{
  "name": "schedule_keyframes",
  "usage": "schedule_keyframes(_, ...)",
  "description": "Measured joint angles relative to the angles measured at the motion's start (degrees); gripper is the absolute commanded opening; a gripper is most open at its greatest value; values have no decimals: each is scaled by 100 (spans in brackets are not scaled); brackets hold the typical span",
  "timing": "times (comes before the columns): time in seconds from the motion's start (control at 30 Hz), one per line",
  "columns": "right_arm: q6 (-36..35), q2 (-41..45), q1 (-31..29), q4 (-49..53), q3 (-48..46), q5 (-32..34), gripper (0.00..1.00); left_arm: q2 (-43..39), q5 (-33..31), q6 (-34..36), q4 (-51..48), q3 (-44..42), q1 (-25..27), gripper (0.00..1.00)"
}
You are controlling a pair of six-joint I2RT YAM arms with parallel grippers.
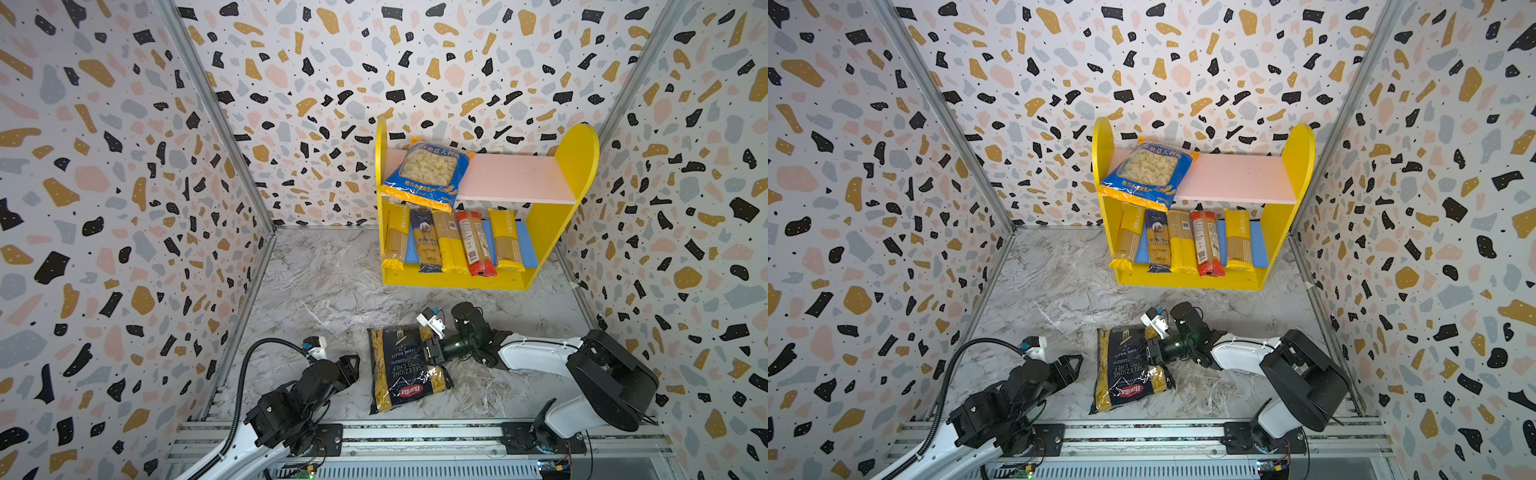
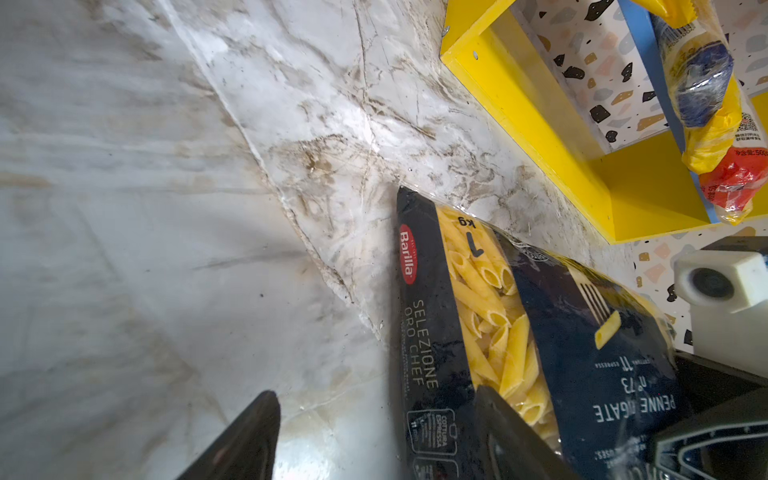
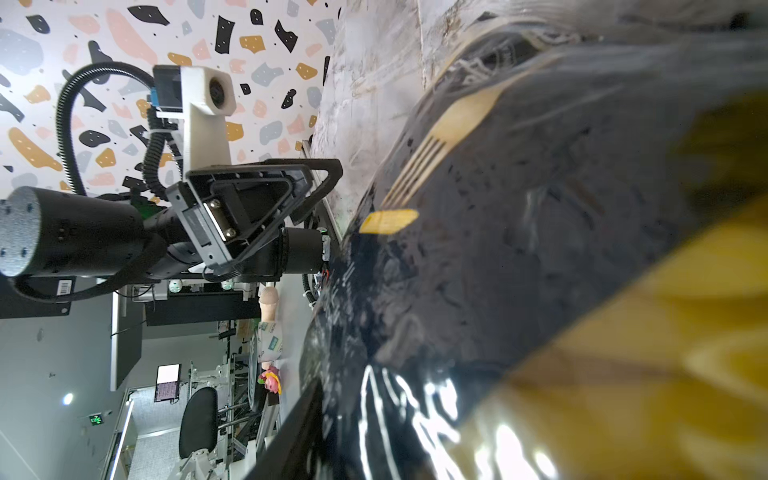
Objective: Place and organize the pasta boxes and bags onto the shelf
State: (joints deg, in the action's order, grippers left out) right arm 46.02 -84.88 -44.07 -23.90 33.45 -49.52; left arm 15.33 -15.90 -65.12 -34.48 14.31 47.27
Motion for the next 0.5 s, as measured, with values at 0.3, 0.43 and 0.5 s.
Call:
schedule_keyframes(0.3,197,839,166,168,-81,-90,14,210,39,13,28,48,0,74)
schedule_keyframes(0.43,125,1025,216,411,-83,-81,13,299,44,46,105,72,0,74)
schedule_keyframes(0.5,101,1025,229,442,-120,-74,12,356,57,63,166,72,0,74)
